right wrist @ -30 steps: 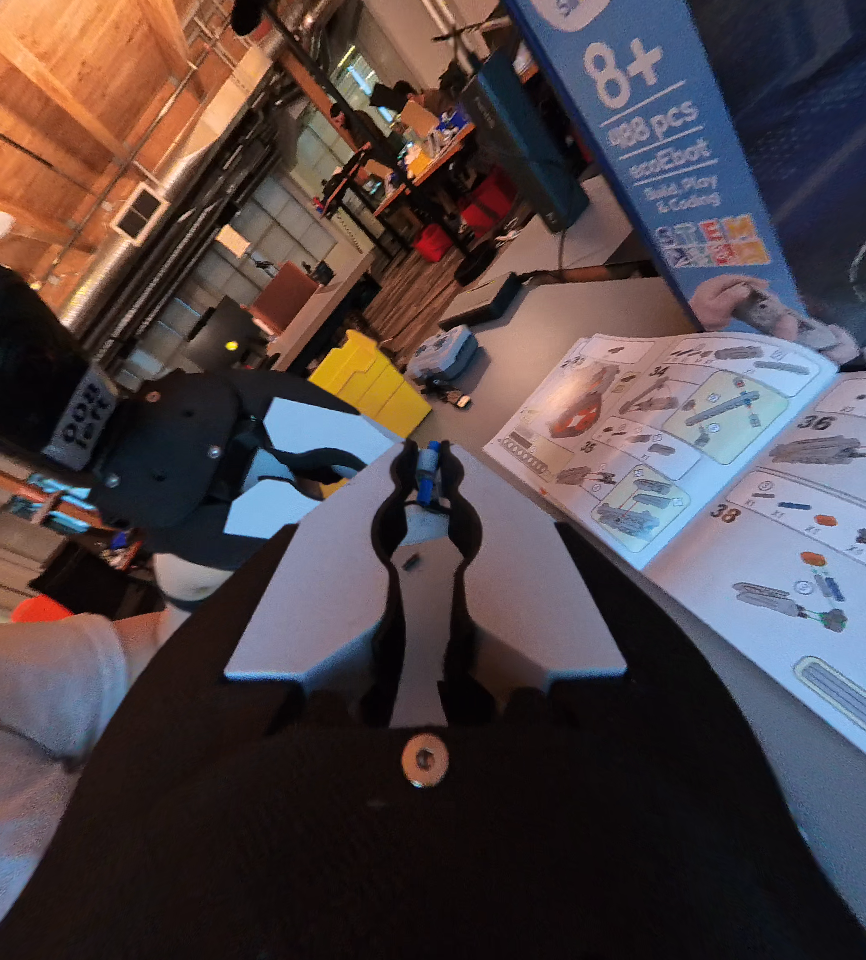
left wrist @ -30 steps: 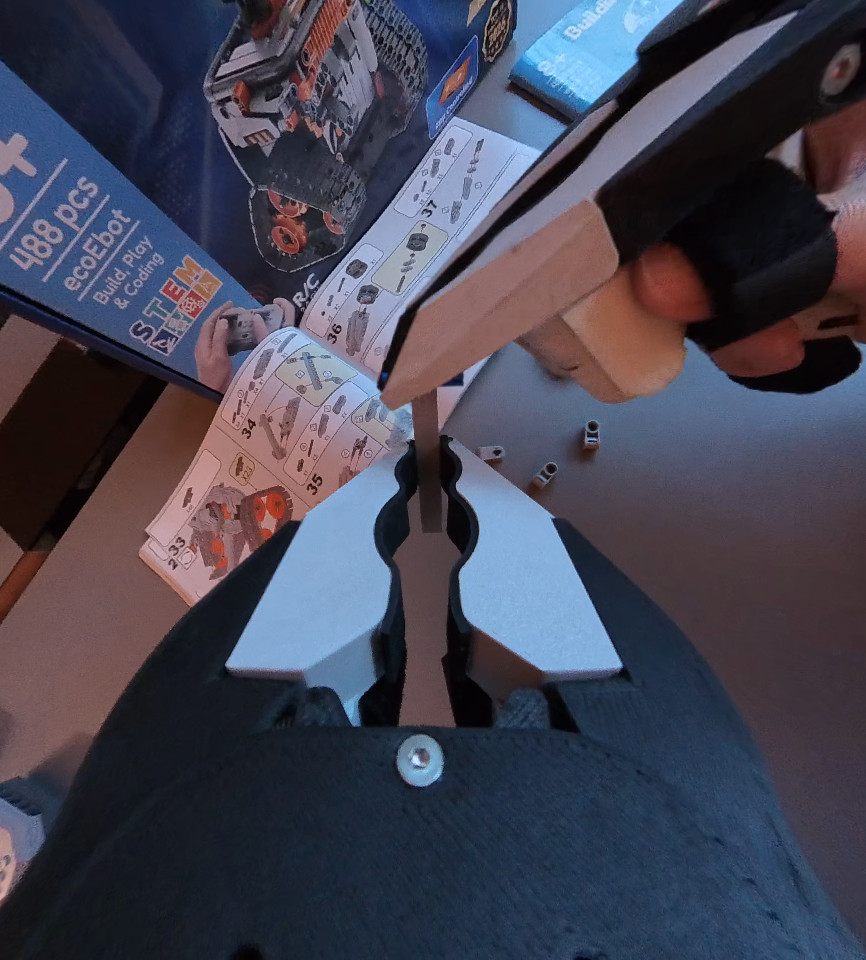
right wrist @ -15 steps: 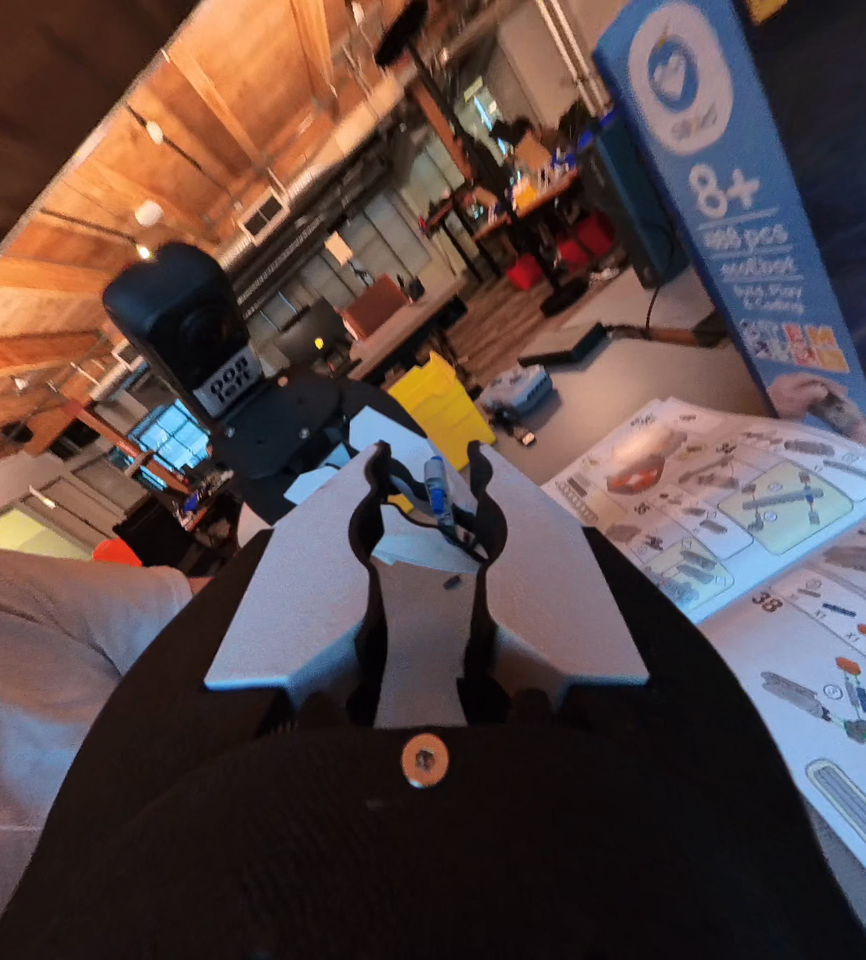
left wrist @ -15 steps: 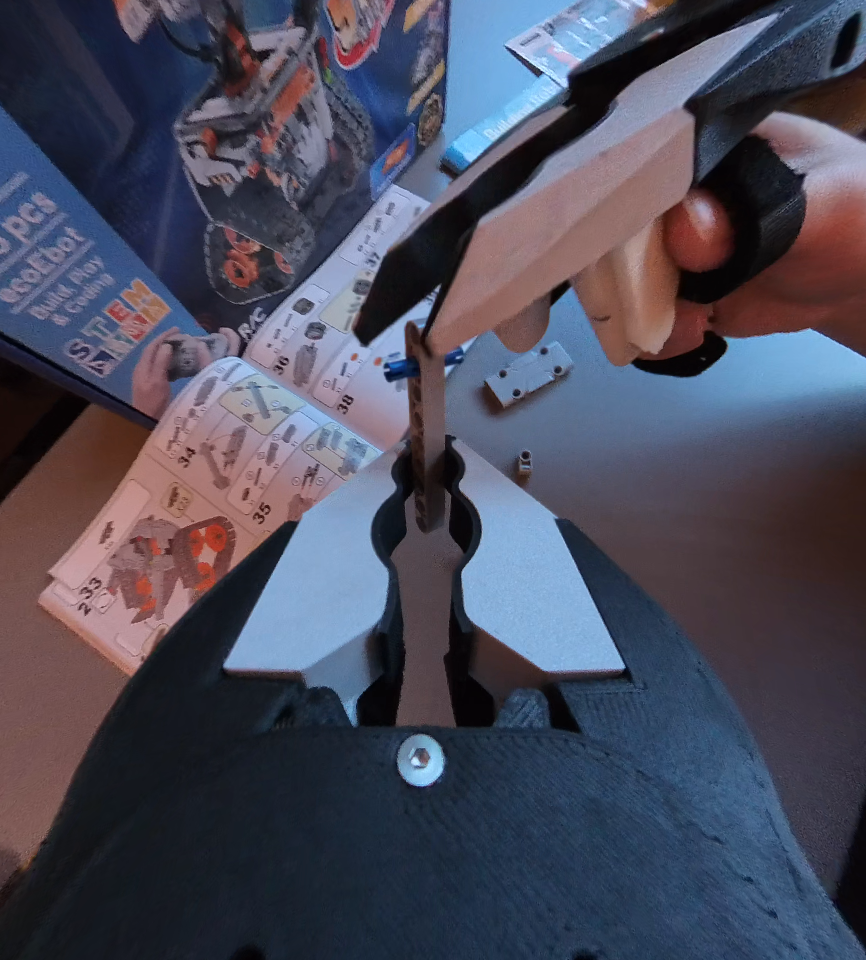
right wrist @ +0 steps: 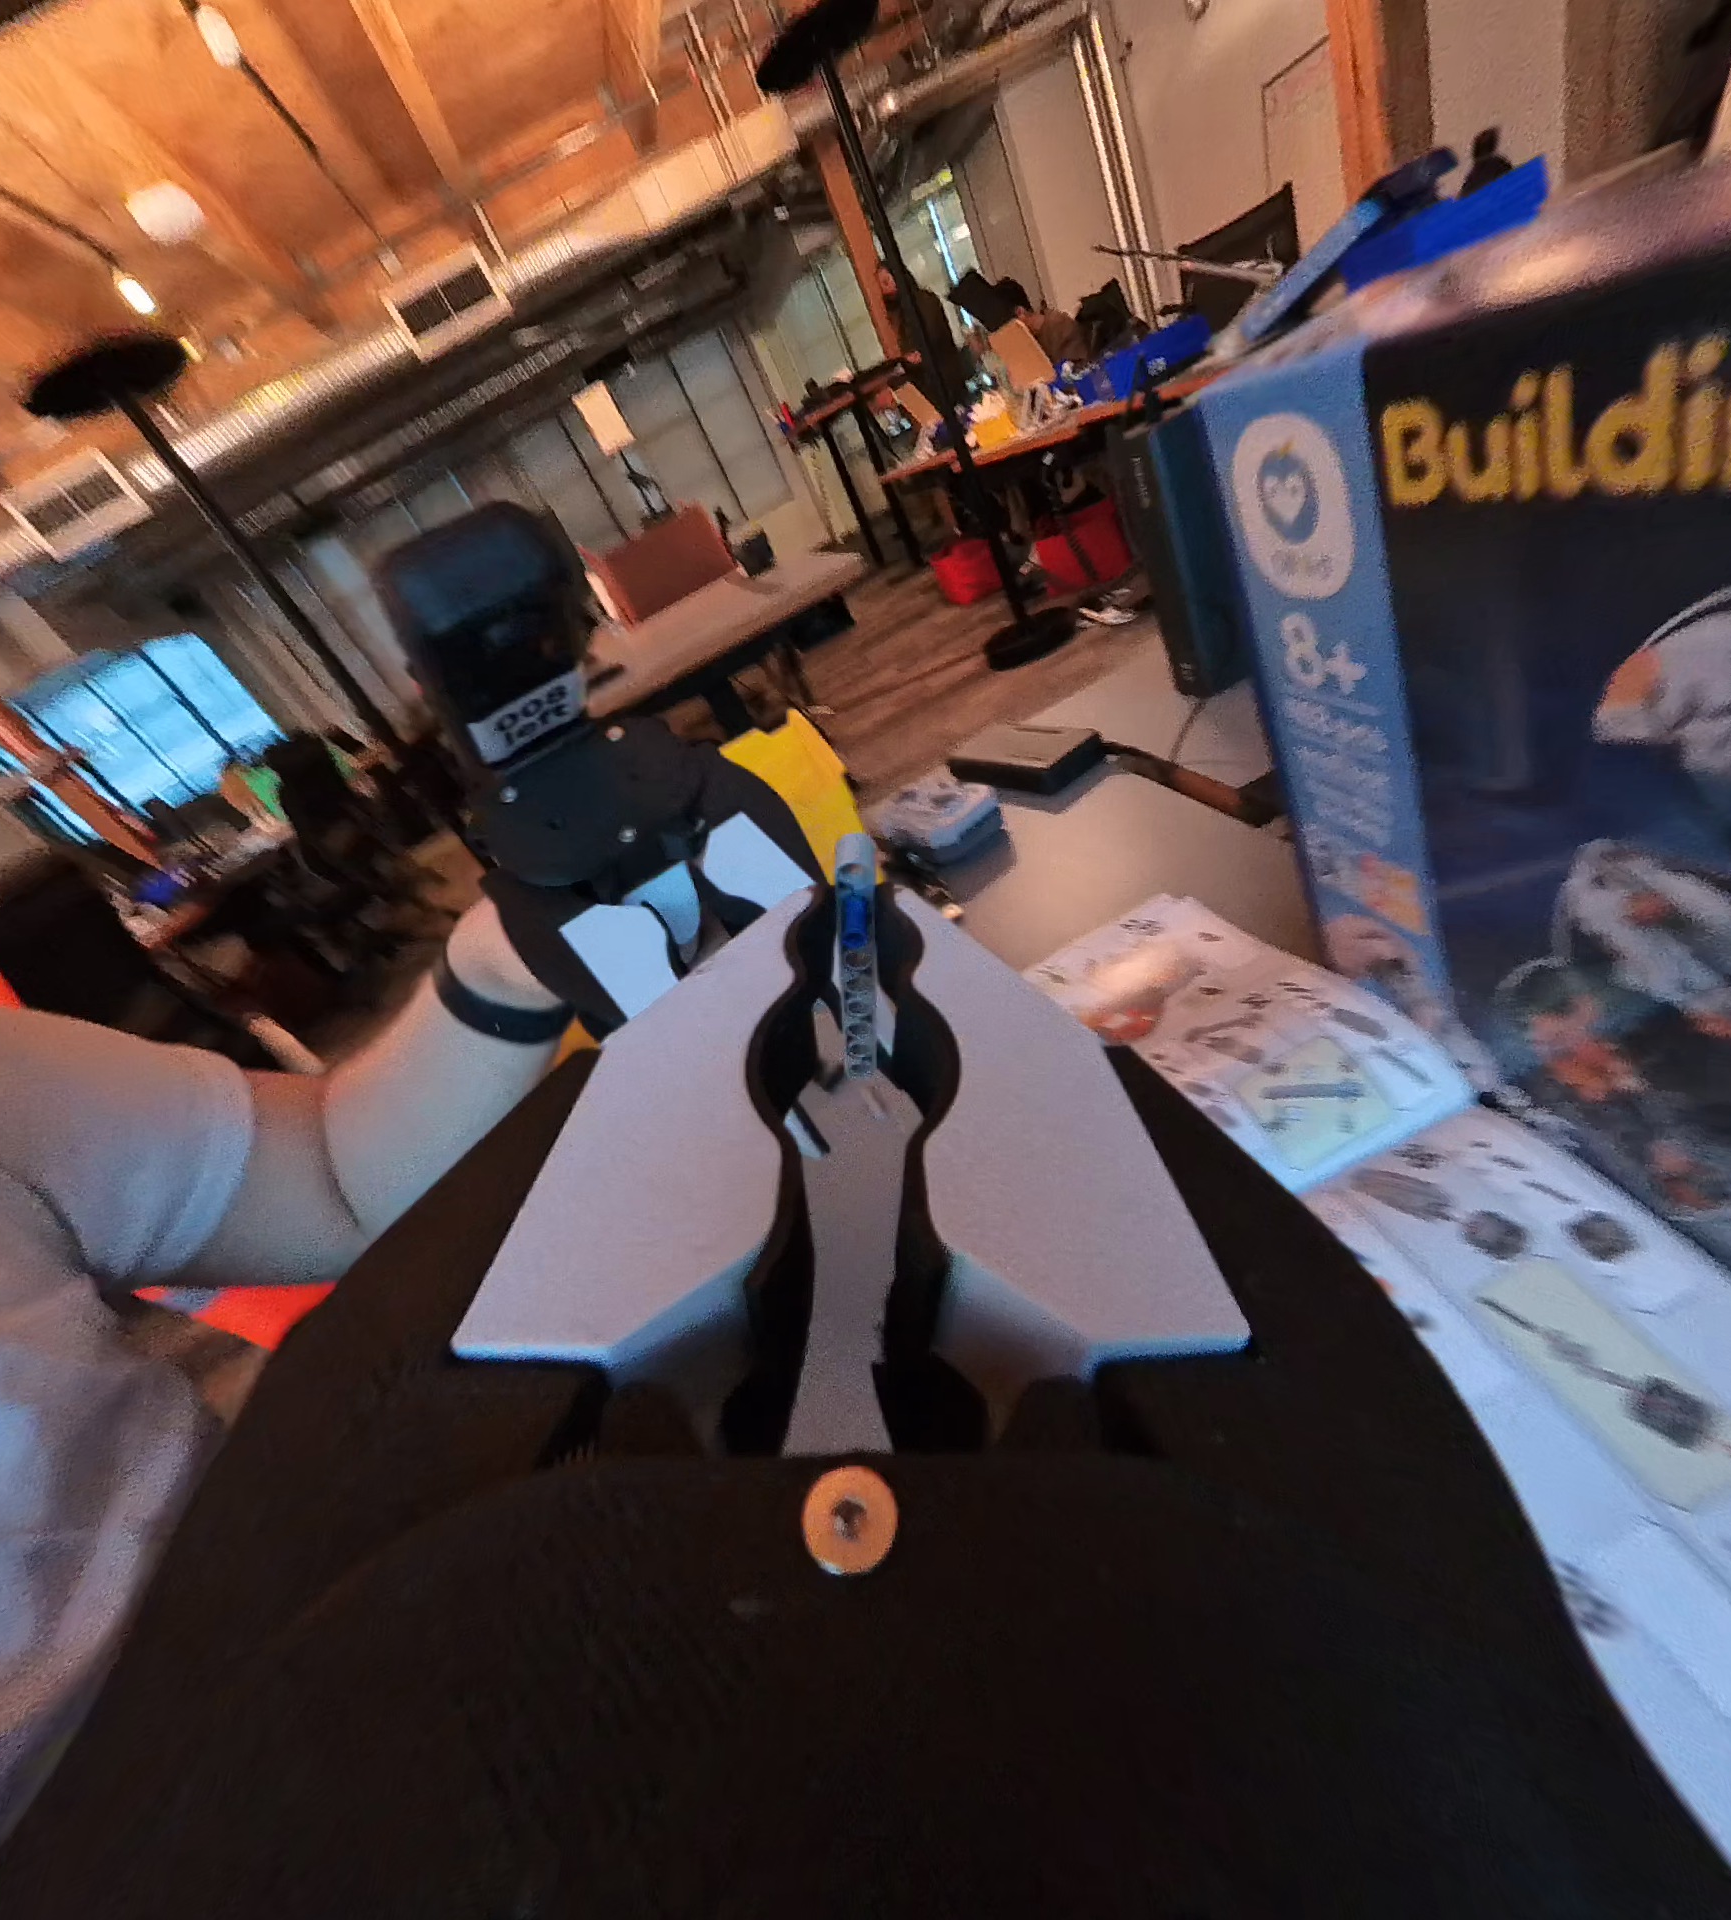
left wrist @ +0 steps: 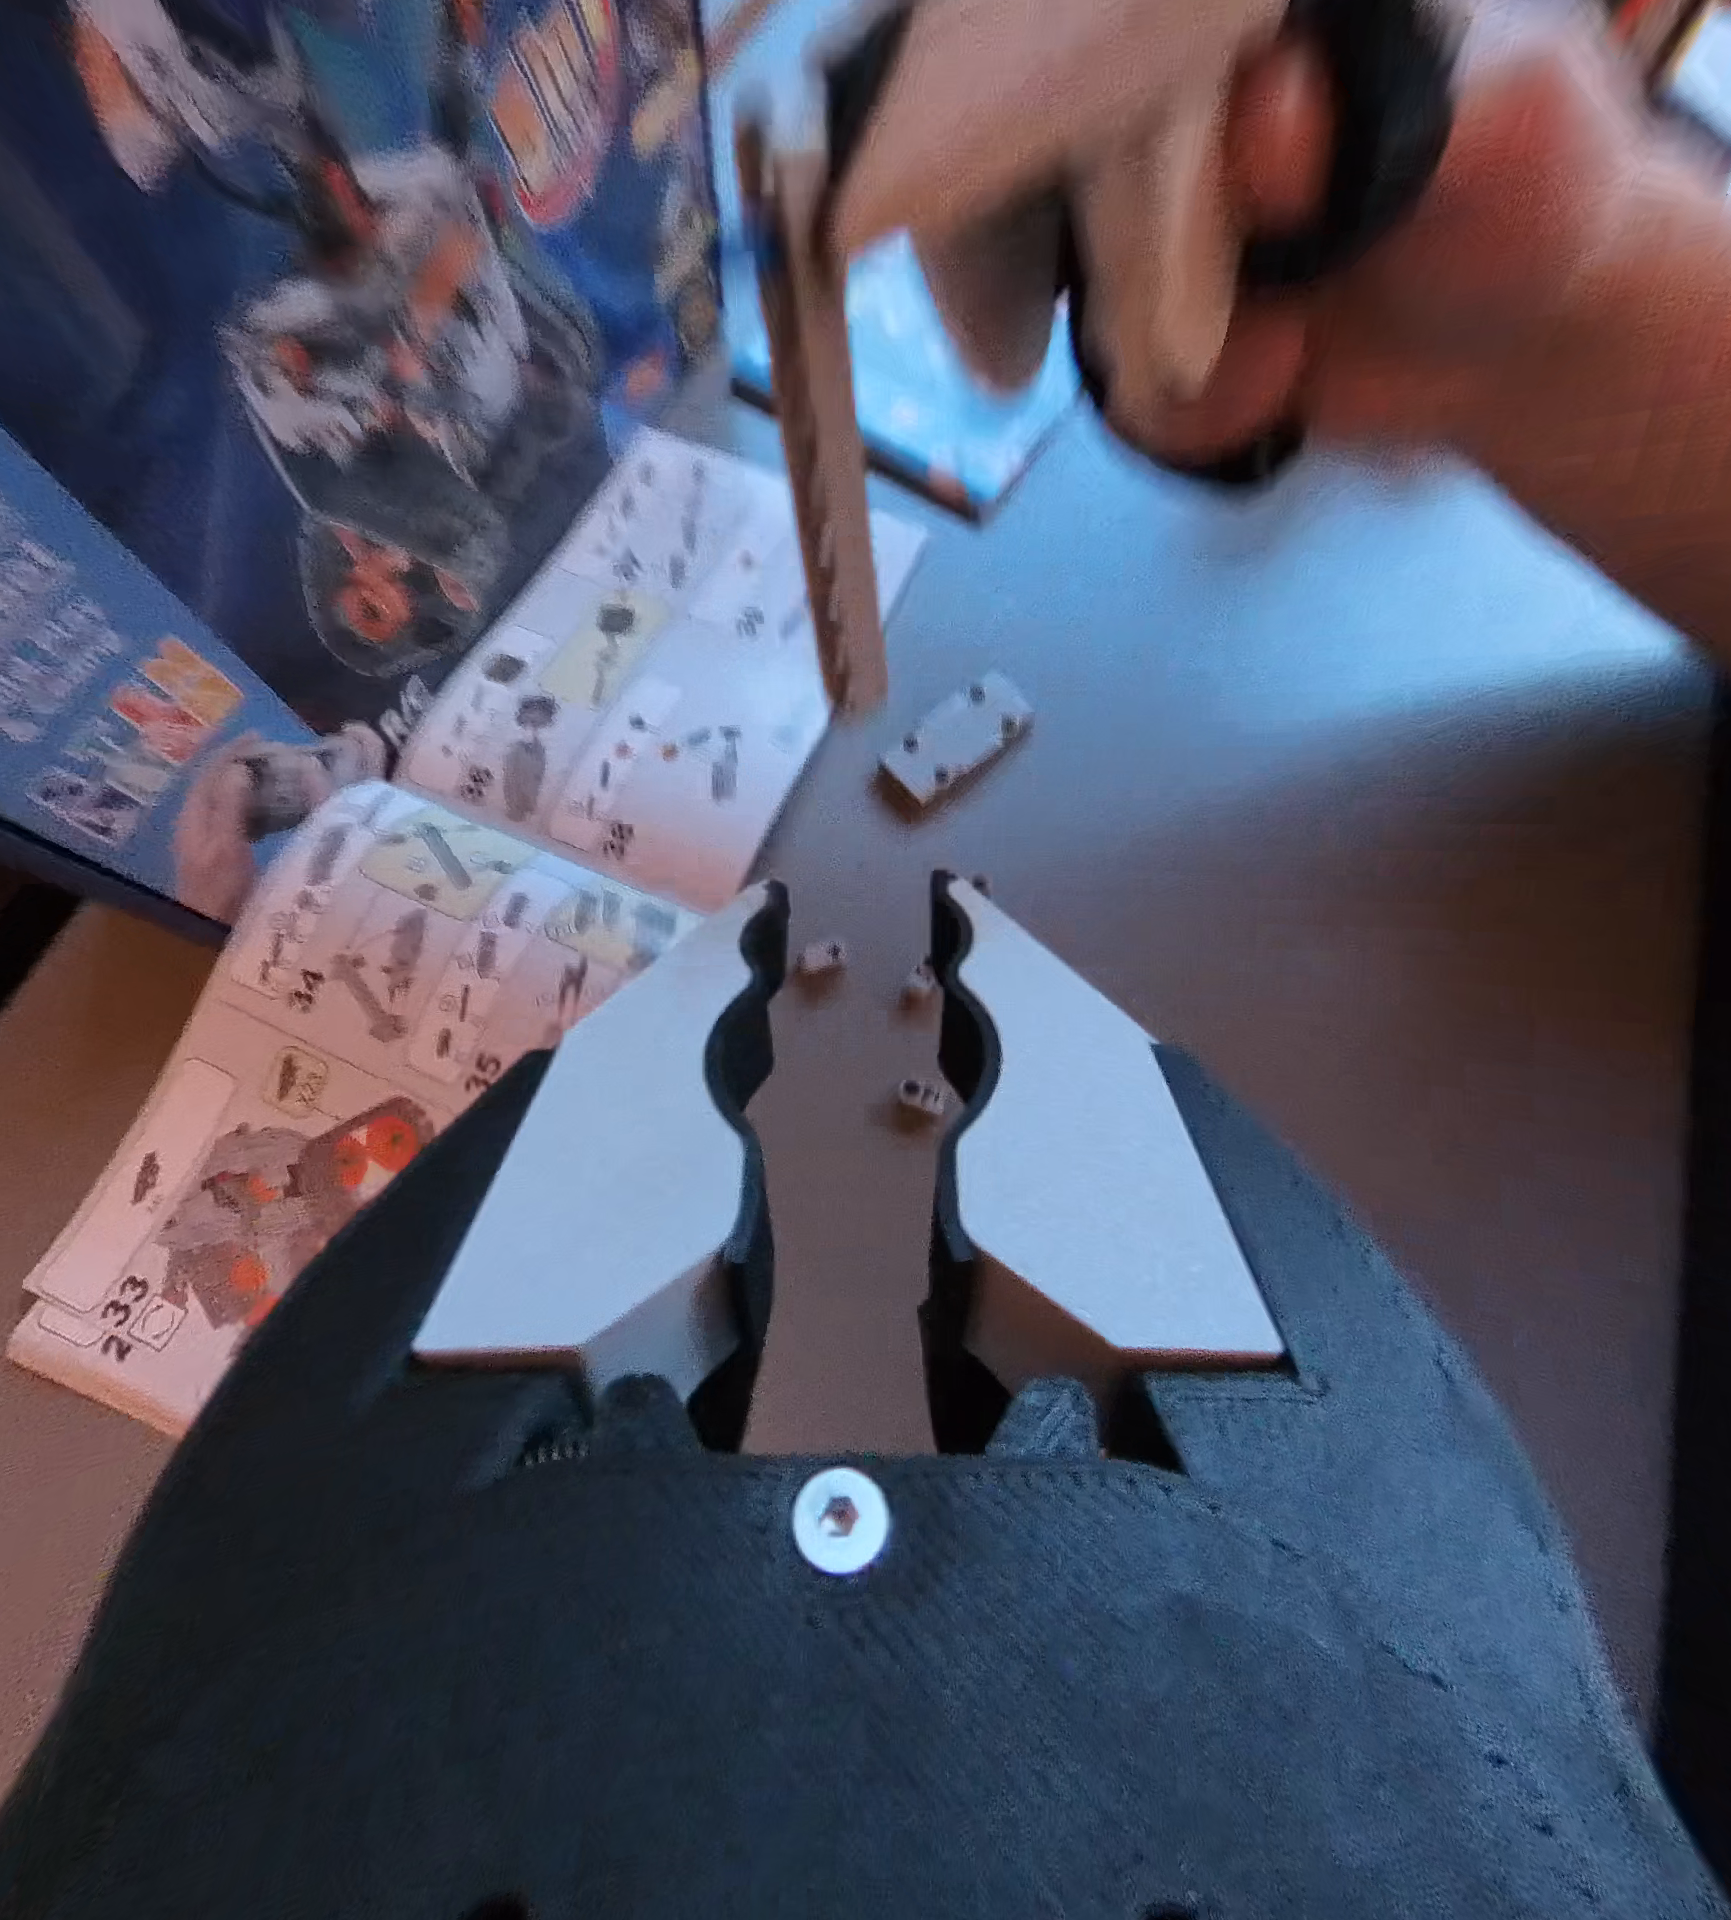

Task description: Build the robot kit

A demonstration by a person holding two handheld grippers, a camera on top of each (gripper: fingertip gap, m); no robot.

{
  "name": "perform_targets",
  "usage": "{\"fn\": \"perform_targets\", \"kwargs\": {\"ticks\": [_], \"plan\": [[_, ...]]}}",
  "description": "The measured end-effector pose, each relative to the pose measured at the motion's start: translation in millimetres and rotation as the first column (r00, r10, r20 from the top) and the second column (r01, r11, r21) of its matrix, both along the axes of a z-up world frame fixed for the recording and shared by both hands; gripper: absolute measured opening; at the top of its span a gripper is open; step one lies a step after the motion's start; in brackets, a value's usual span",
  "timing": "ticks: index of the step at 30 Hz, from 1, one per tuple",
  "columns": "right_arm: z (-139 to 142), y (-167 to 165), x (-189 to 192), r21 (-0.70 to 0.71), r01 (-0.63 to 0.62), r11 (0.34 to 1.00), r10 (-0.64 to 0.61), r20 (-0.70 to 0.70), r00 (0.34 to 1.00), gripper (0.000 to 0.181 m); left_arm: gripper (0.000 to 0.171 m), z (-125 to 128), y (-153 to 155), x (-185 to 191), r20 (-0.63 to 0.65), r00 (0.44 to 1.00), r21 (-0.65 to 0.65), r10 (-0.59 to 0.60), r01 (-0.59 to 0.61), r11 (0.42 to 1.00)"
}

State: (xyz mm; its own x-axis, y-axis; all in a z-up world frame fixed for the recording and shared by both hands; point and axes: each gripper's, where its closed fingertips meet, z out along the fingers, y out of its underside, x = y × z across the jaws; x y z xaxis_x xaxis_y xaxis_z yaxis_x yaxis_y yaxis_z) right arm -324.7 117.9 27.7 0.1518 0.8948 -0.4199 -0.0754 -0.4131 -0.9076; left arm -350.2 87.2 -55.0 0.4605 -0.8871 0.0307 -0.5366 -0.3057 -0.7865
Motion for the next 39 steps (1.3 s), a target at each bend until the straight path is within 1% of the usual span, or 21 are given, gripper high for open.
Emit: {"fn": "perform_targets", "kwargs": {"ticks": [1,2,4,6,7,8,10,12,14,15,17,20,22,25,29,33,36,39], "plan": [[4,1,7,0.038,0.012,0.999,-0.013,0.036,0.999,0.007,0.027,-12,1,-5,-0.042,0.999,-0.014,-0.019,0.019,1.0],[7,1,11,0.066,0.019,0.998,-0.023,0.06,0.998,0.007,0.023,-26,7,-11,-0.087,0.996,-0.017,-0.017,0.016,1.0],[12,0,17,0.083,0.018,0.996,-0.025,0.08,0.996,0.006,0.018,-50,16,-14,-0.127,0.992,-0.032,-0.018,0.015,0.999],[13,1,19,0.075,0.021,0.997,-0.027,0.083,0.996,0.006,0.011,-57,19,-7,-0.065,0.997,-0.056,-0.029,0.026,0.998],[13,2,19,0.069,0.02,0.997,-0.026,0.079,0.997,0.006,0.008,-60,16,-3,-0.033,0.999,-0.093,-0.042,0.039,0.995],[12,2,19,0.059,0.017,0.998,-0.022,0.077,0.997,0.007,0.009,-63,13,-1,-0.029,0.998,-0.12,-0.05,0.046,0.992],[12,2,19,0.043,0.009,0.999,-0.012,0.072,0.997,0.007,0.016,-71,14,1,-0.067,0.996,-0.105,-0.061,0.054,0.993],[14,1,18,0.044,0.003,0.999,-0.006,0.07,0.997,0.007,0.021,-75,15,8,-0.072,0.994,-0.047,-0.078,0.075,0.996],[15,1,19,0.047,-0.001,0.999,-0.003,0.072,0.997,0.007,0.022,-72,15,19,-0.036,0.994,0.004,-0.099,0.099,0.995],[15,1,19,0.043,0.001,0.999,-0.004,0.07,0.998,0.007,0.023,-72,11,23,-0.015,0.992,0.006,-0.127,0.128,0.992],[14,2,20,0.029,0.001,1.0,-0.003,0.058,0.998,0.007,0.026,-75,7,25,-0.013,0.988,0.0,-0.156,0.156,0.988],[13,4,21,-0.008,-0.004,1.0,0.004,0.033,0.999,0.007,0.027,-82,14,22,-0.016,0.993,-0.005,-0.119,0.119,0.993],[13,7,23,-0.012,0.005,1.0,-0.005,0.031,0.999,0.006,0.027,-85,15,21,-0.021,0.992,-0.004,-0.122,0.122,0.993],[14,9,26,-0.005,0.017,1.0,-0.017,0.033,0.999,0.006,0.027,-93,16,18,-0.059,0.991,-0.009,-0.12,0.12,0.993],[14,11,28,-0.014,0.029,0.999,-0.029,0.028,0.999,0.007,0.029,-99,11,20,-0.06,0.99,-0.064,-0.127,0.124,0.99],[8,13,27,-0.029,0.031,0.999,-0.03,0.036,0.999,0.007,0.026,-100,9,18,-0.091,0.986,-0.056,-0.141,0.136,0.989],[6,15,27,-0.034,0.035,0.999,-0.034,0.04,0.999,0.007,0.025,-103,7,15,-0.124,0.981,-0.075,-0.146,0.138,0.988],[5,18,30,-0.041,0.046,0.998,-0.044,0.042,0.998,0.007,0.02,-102,6,14,-0.121,0.981,-0.086,-0.154,0.144,0.986]]}}
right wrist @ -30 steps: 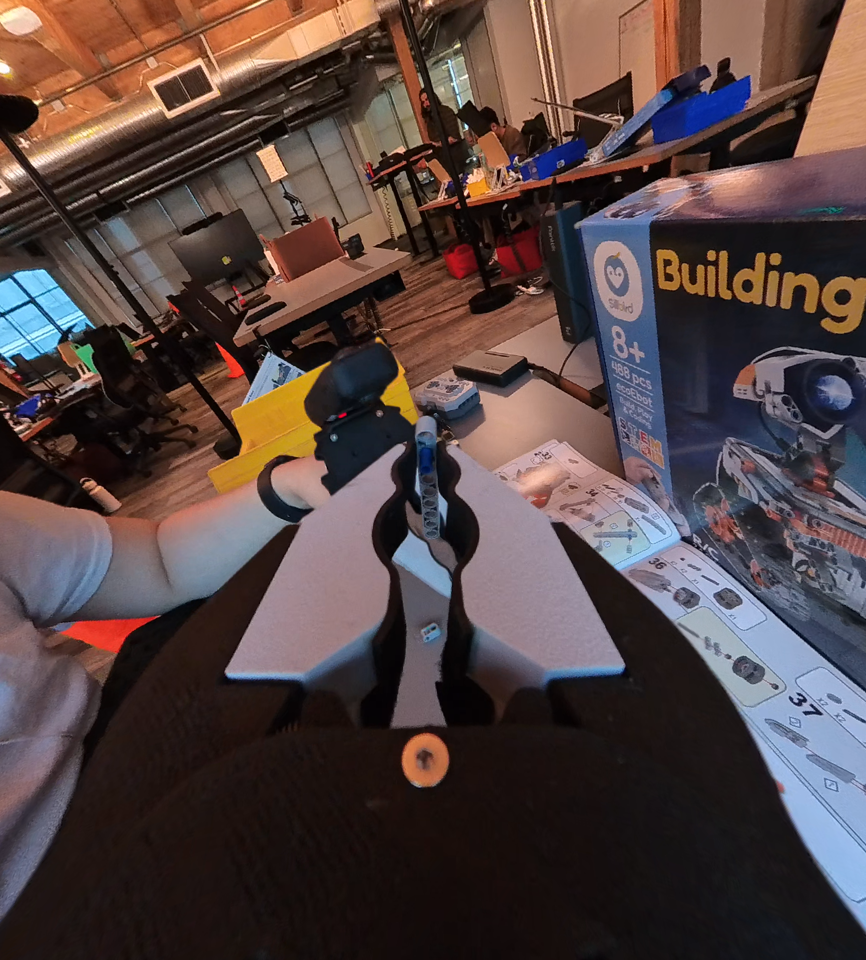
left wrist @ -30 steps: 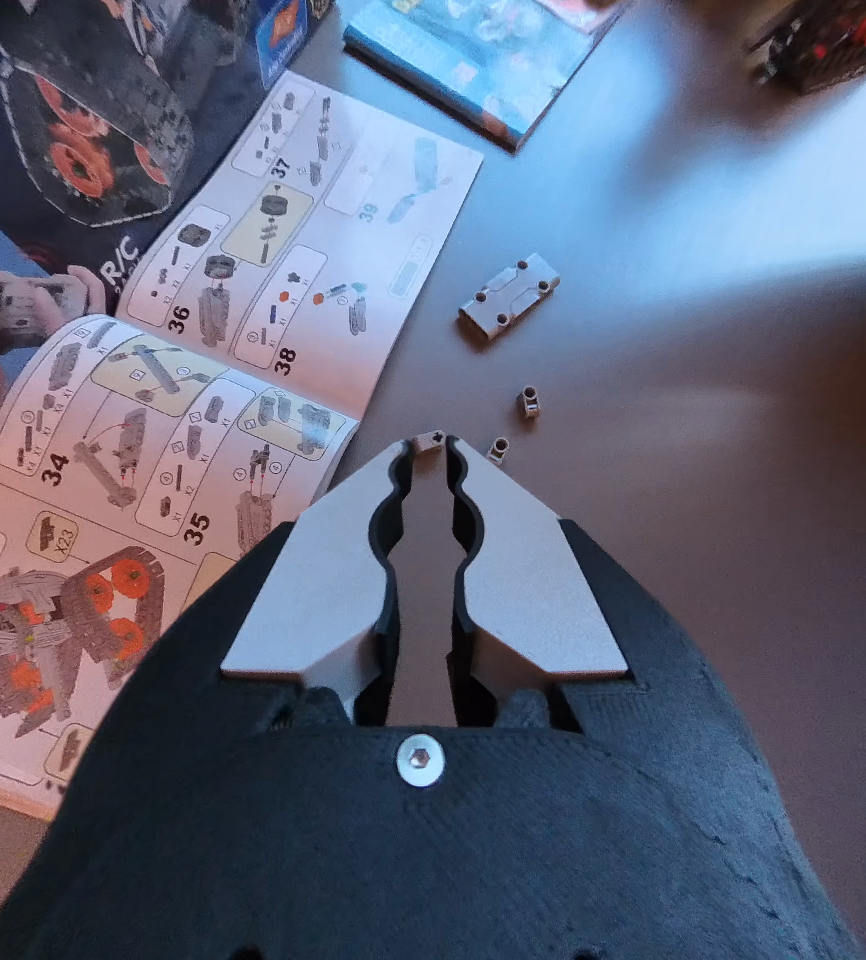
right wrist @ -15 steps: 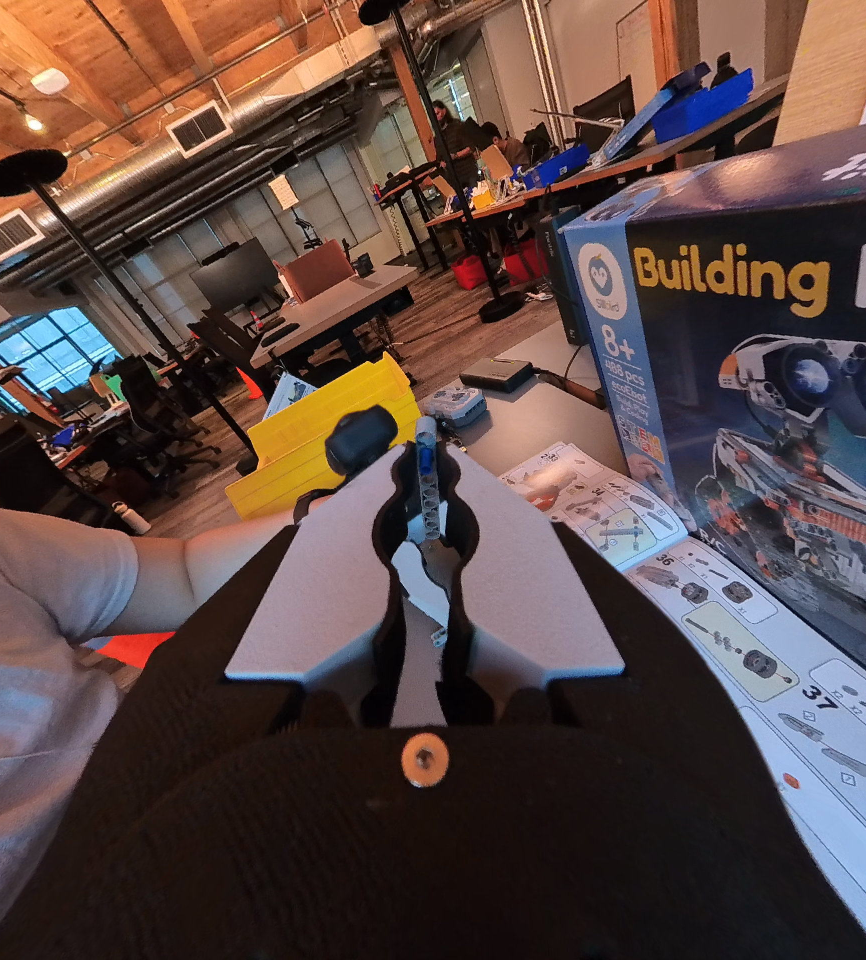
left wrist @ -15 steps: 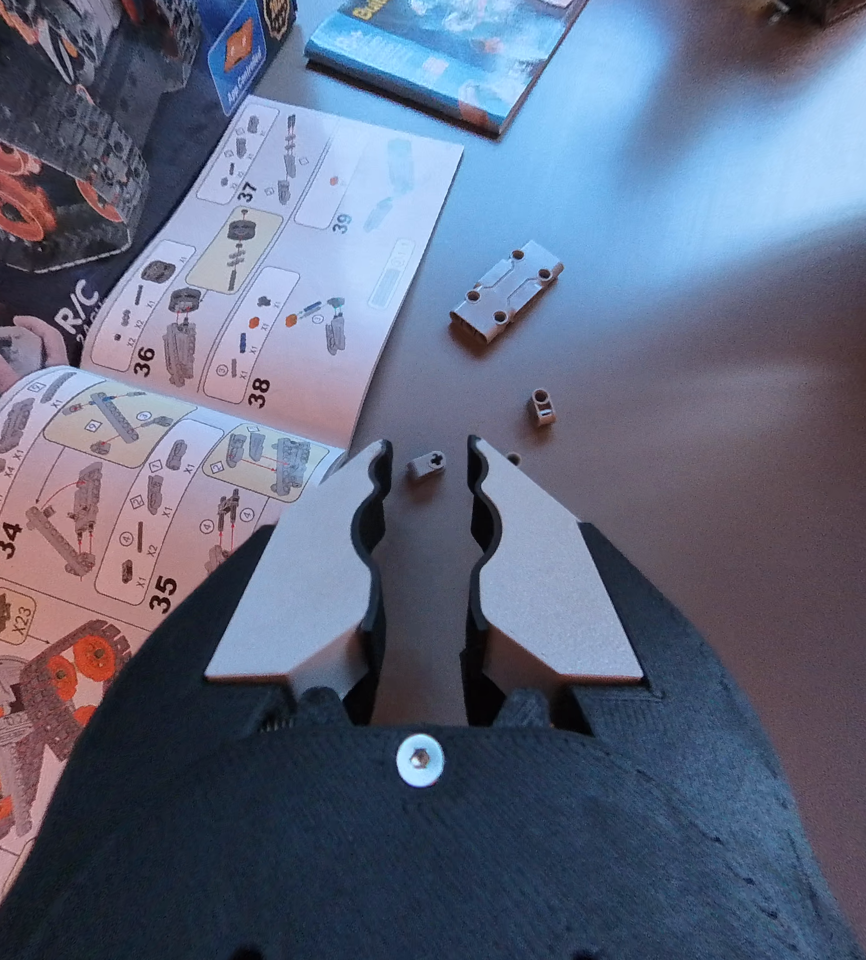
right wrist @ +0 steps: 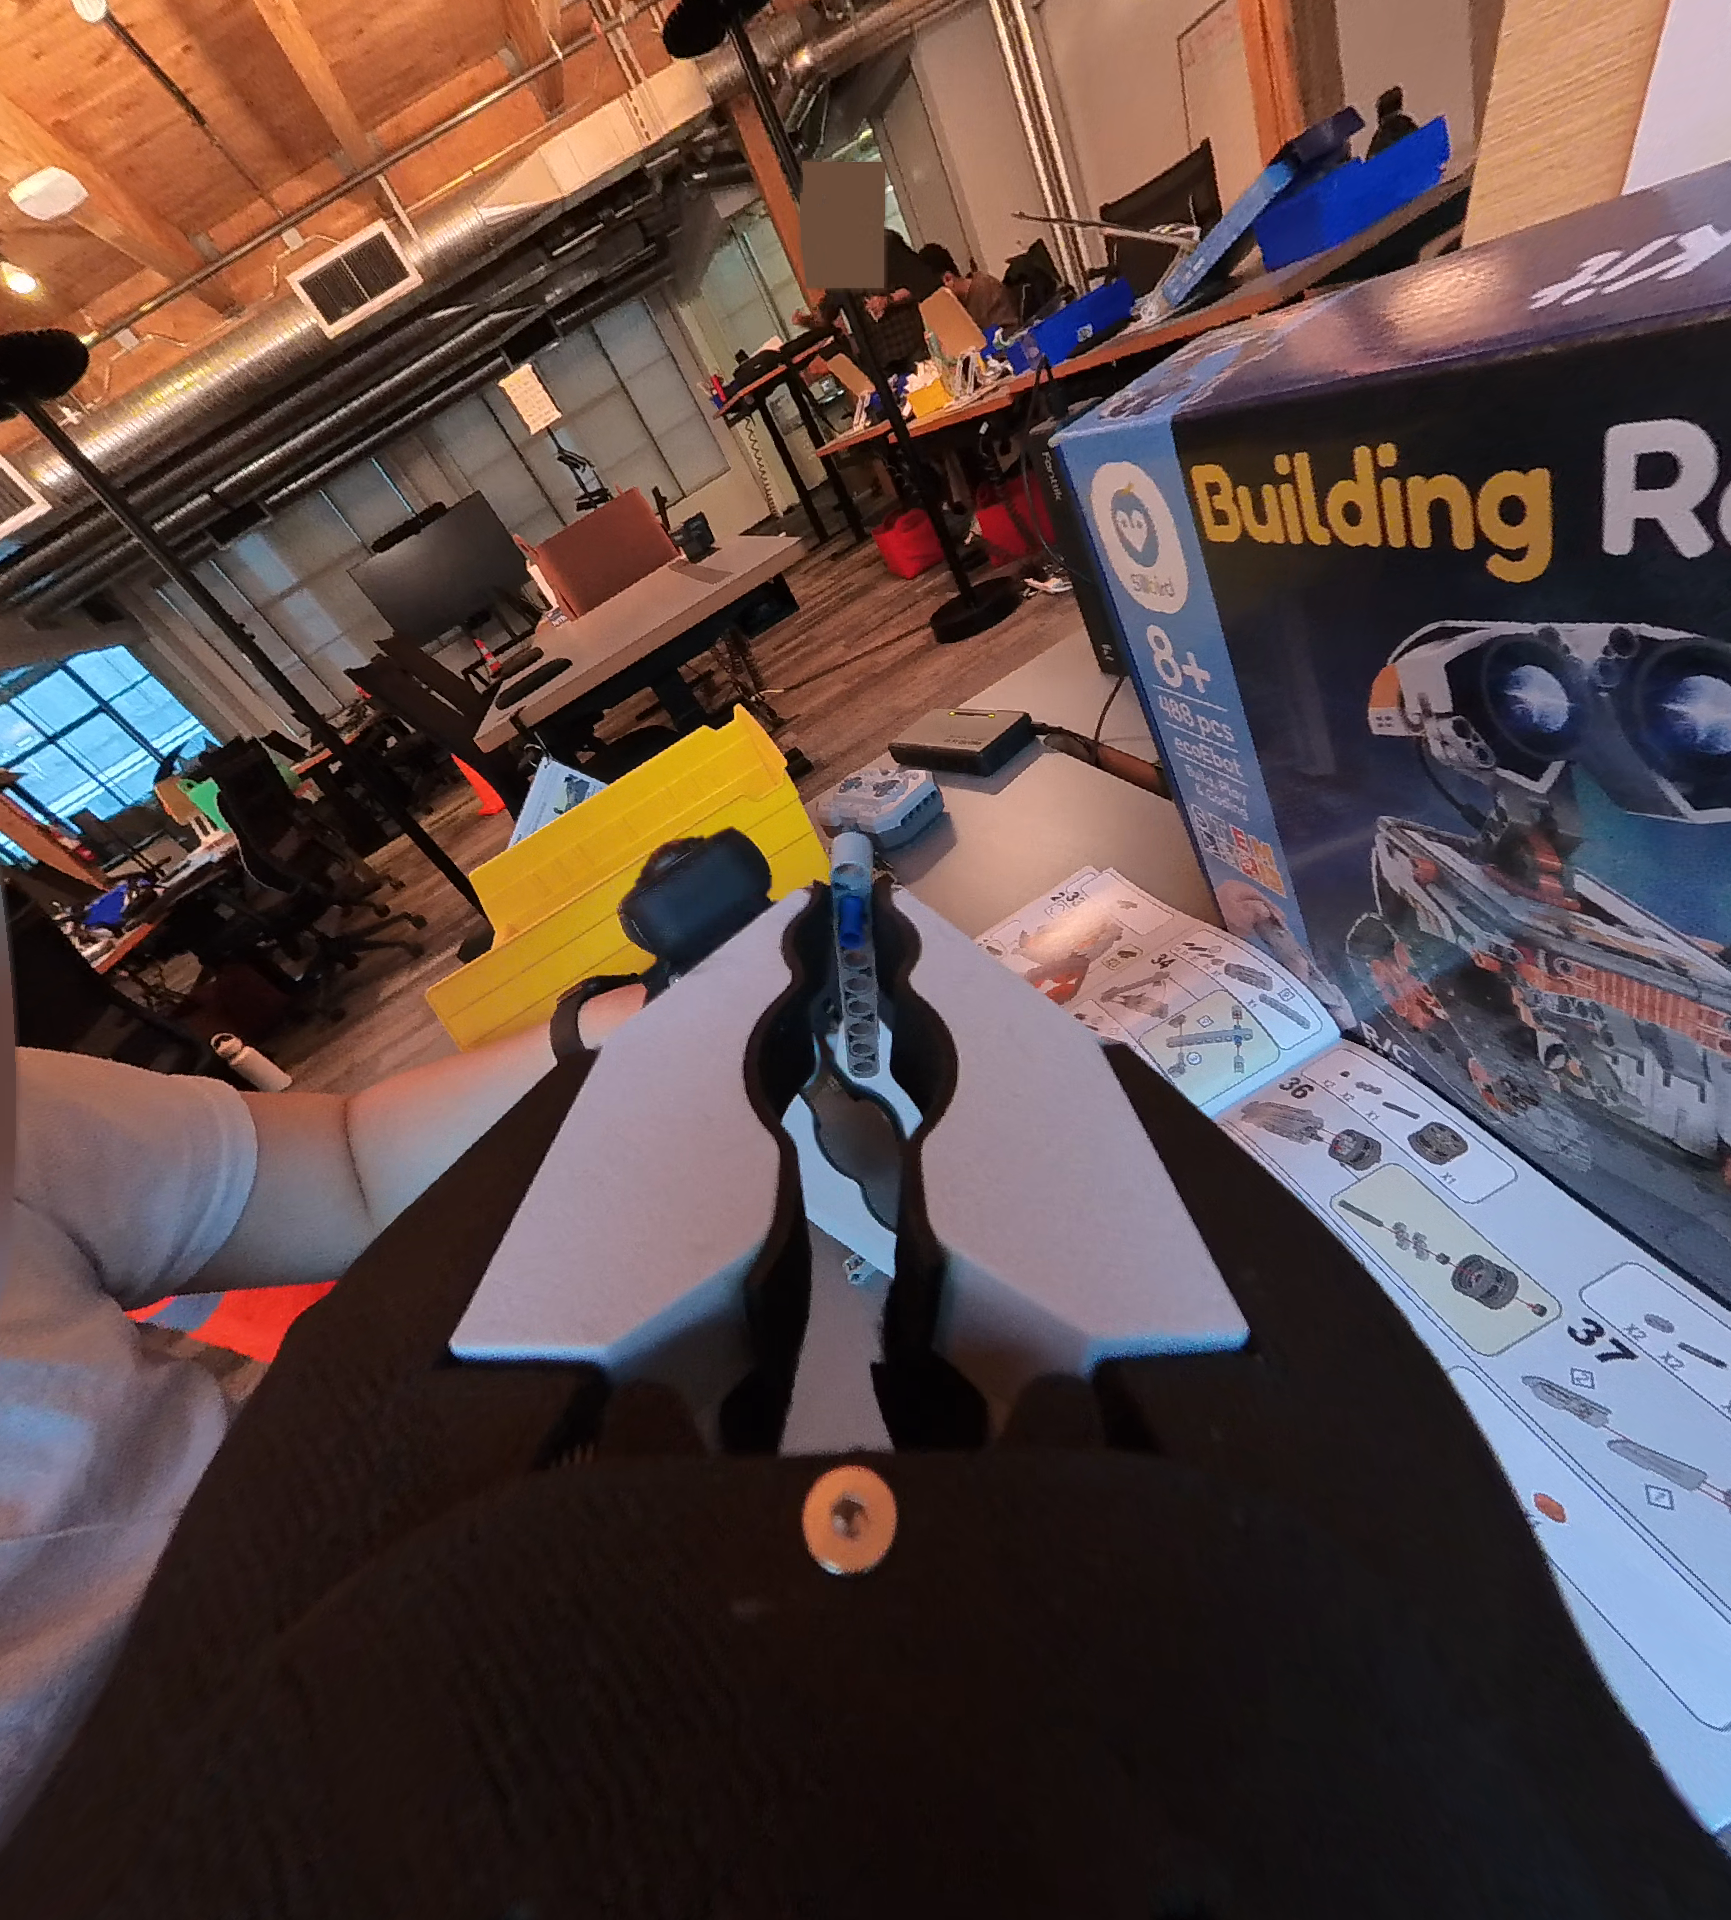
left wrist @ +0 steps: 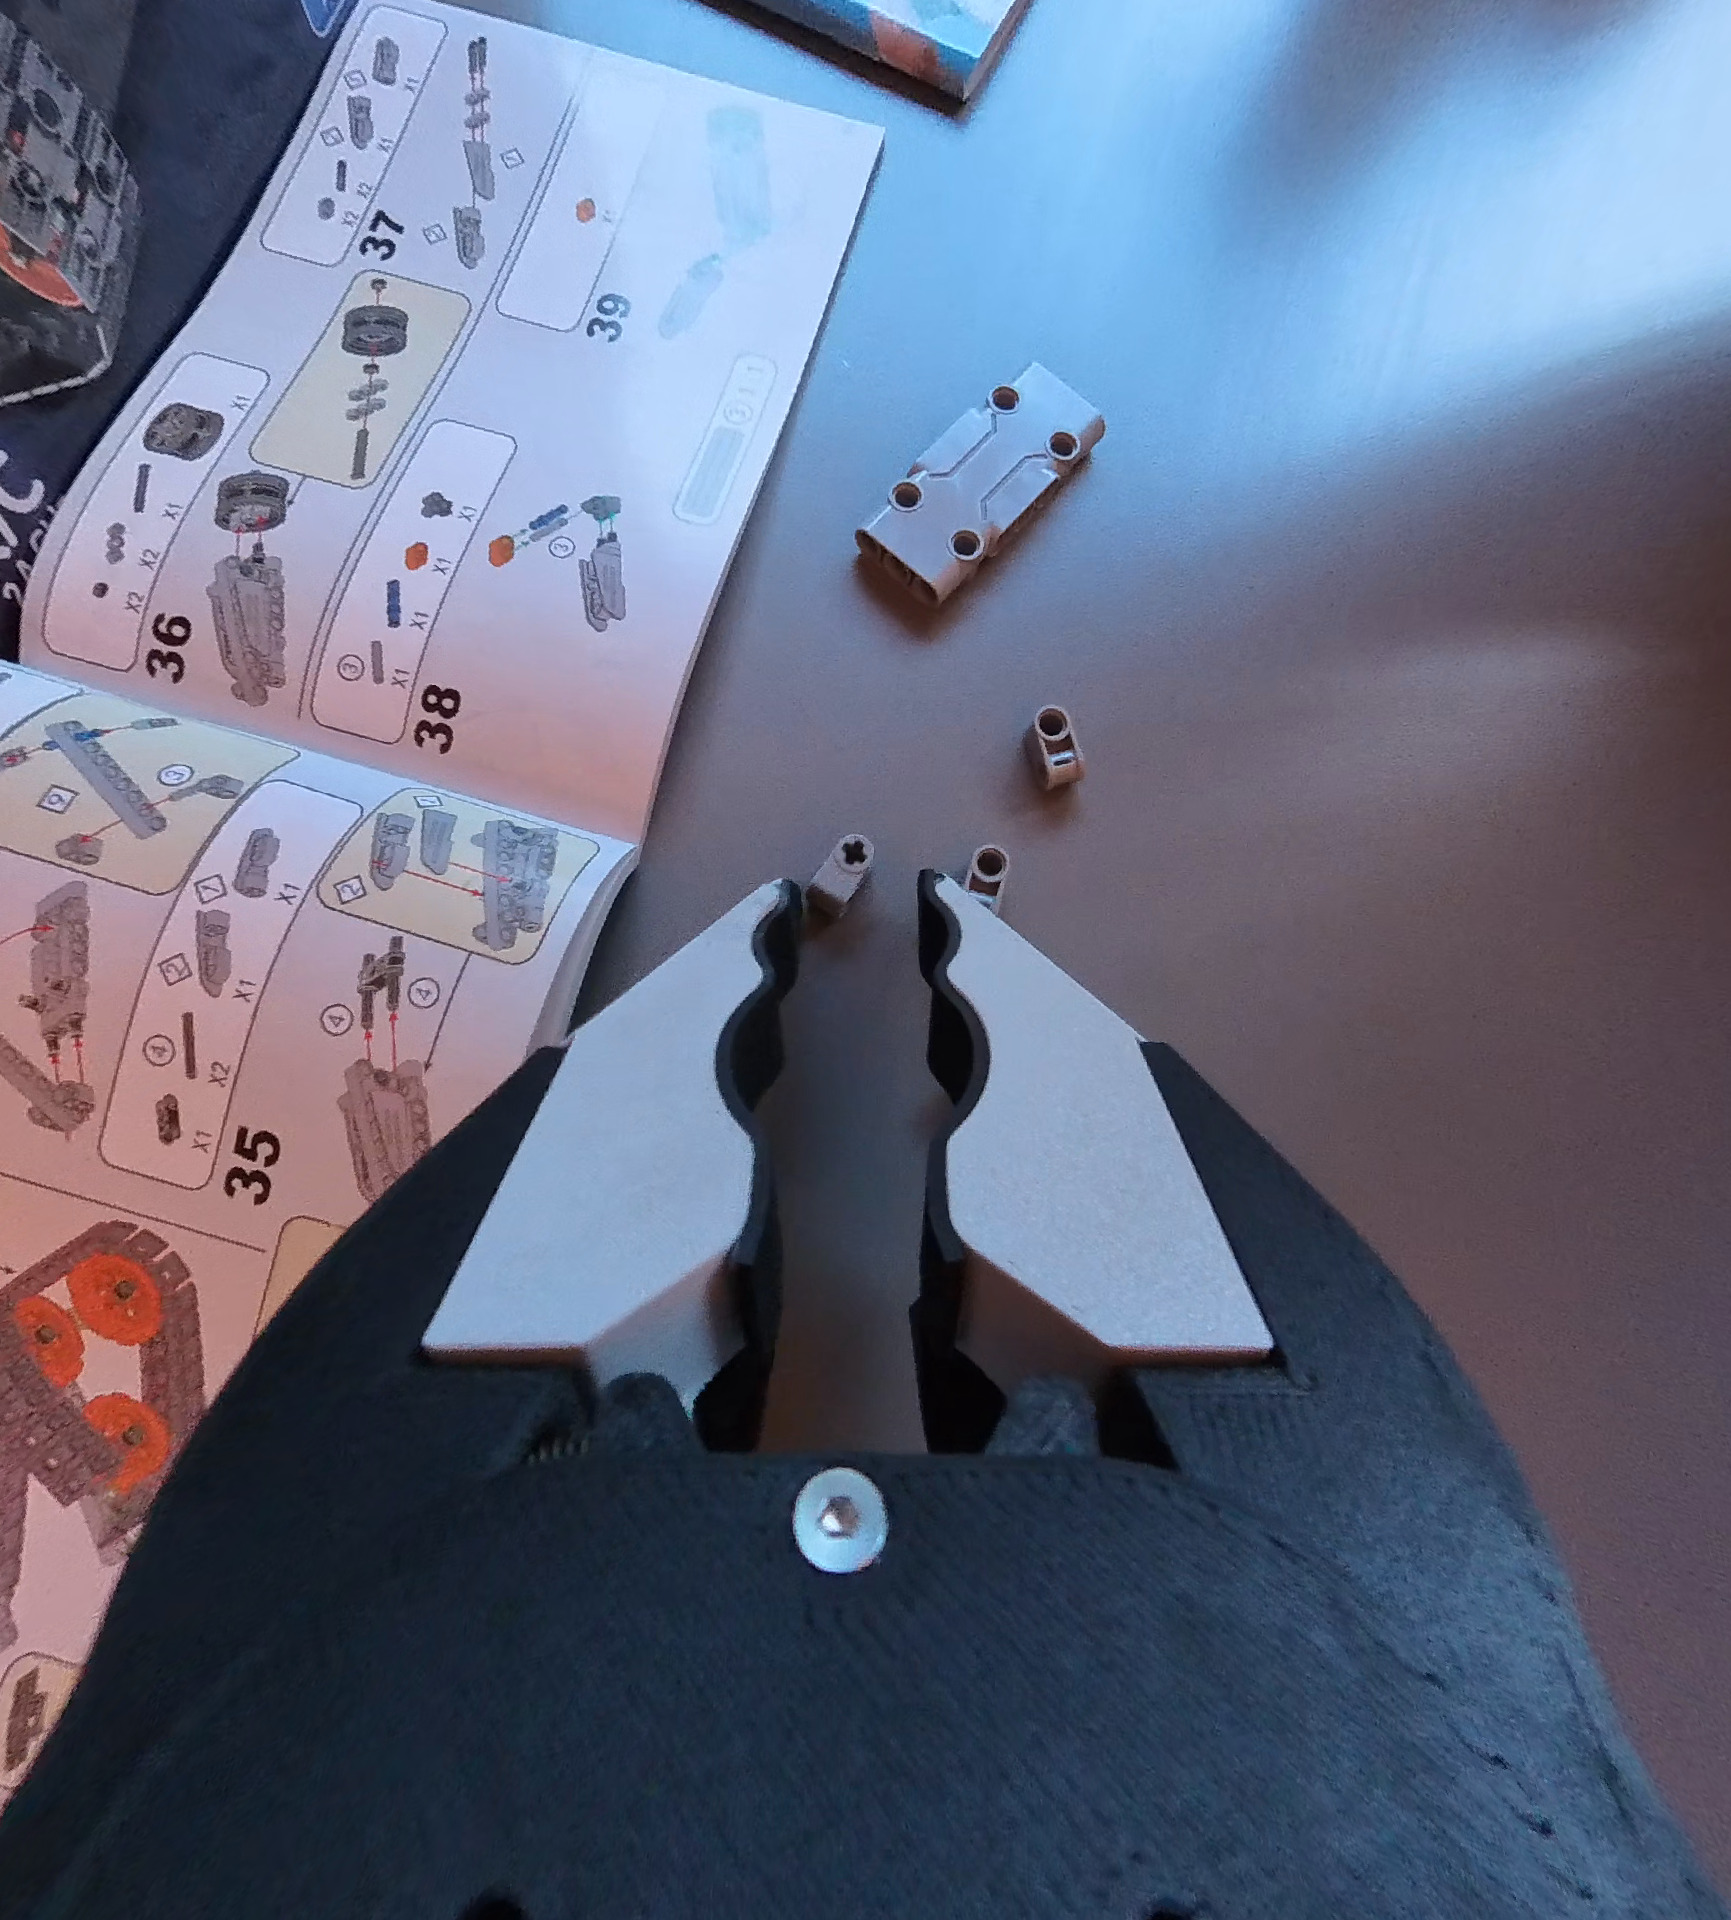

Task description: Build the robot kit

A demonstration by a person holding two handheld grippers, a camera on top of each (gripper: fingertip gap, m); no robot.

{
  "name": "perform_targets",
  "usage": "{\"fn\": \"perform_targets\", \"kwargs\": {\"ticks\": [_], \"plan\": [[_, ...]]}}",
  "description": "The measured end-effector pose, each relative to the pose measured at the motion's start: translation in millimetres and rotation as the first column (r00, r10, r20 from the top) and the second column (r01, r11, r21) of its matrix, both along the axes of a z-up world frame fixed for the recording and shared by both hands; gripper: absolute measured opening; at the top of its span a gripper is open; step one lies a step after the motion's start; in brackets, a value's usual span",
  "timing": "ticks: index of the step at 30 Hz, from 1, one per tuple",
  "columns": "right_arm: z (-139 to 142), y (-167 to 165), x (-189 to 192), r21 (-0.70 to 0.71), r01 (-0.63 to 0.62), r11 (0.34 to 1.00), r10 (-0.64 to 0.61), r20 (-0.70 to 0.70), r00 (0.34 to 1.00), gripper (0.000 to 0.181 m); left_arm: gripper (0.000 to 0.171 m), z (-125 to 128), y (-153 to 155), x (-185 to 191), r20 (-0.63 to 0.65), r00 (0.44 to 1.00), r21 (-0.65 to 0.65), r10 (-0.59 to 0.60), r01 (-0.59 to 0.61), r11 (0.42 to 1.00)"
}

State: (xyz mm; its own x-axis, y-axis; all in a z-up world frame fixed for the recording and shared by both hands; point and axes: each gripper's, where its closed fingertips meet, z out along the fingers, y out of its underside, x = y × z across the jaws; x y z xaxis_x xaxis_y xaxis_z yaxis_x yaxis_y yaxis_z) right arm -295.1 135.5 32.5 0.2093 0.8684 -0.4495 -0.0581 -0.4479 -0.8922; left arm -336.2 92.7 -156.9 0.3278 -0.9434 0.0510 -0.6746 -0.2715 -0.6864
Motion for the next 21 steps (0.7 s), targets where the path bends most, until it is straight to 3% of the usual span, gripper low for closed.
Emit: {"fn": "perform_targets", "kwargs": {"ticks": [9,21], "plan": [[0,3,3,-0.001,0.01,1.0,-0.01,-0.002,1.0,0.007,0.022,4,9,-2,0.027,0.999,0.038,0.033,-0.034,0.999],[0,4,5,0.001,0.016,1.0,-0.016,0.005,1.0,0.007,0.006,-3,10,-5,-0.043,0.999,0.11,0.007,-0.002,0.994]]}}
